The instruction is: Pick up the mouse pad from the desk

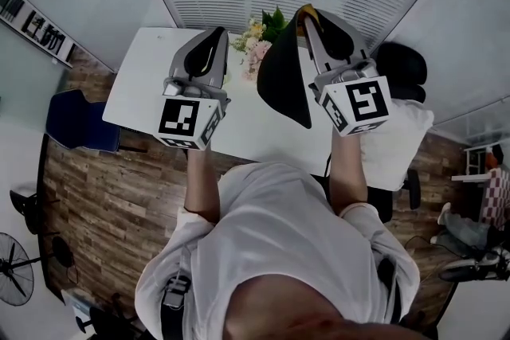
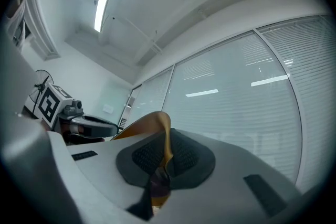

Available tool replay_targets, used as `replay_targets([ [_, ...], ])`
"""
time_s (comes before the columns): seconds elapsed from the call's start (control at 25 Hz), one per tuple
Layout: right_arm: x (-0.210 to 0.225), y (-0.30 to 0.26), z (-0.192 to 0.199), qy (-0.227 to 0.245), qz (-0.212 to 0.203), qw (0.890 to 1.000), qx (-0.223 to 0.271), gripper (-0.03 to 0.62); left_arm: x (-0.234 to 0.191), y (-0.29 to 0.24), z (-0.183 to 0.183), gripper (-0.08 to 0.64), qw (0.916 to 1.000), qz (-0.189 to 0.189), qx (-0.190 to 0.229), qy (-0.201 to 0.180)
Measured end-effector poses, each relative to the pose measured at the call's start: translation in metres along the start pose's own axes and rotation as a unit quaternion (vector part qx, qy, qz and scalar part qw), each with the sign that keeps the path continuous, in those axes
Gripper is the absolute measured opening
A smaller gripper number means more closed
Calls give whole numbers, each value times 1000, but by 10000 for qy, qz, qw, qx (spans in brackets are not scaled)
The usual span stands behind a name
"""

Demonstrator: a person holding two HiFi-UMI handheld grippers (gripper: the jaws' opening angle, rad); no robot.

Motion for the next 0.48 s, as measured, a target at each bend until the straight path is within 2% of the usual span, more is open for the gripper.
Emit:
replay_targets([
  [0.24,-3,-3,15,-151,-50,9998,-91,22,-2,-10,12,-15,9978,197,-536,323],
  [0.48,4,-1,25,-314,-58,9991,-268,23,2,-16,9,-15,9982,227,-530,189],
])
Point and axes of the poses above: the fingertips, and each gripper's own axes: y backward along the fingers, x to its right, z out of its underside, the point moved 7 cm from there along y, backward along the fingers, and after that the axes turned 14 degrees about -x, right-handed, at the moved point
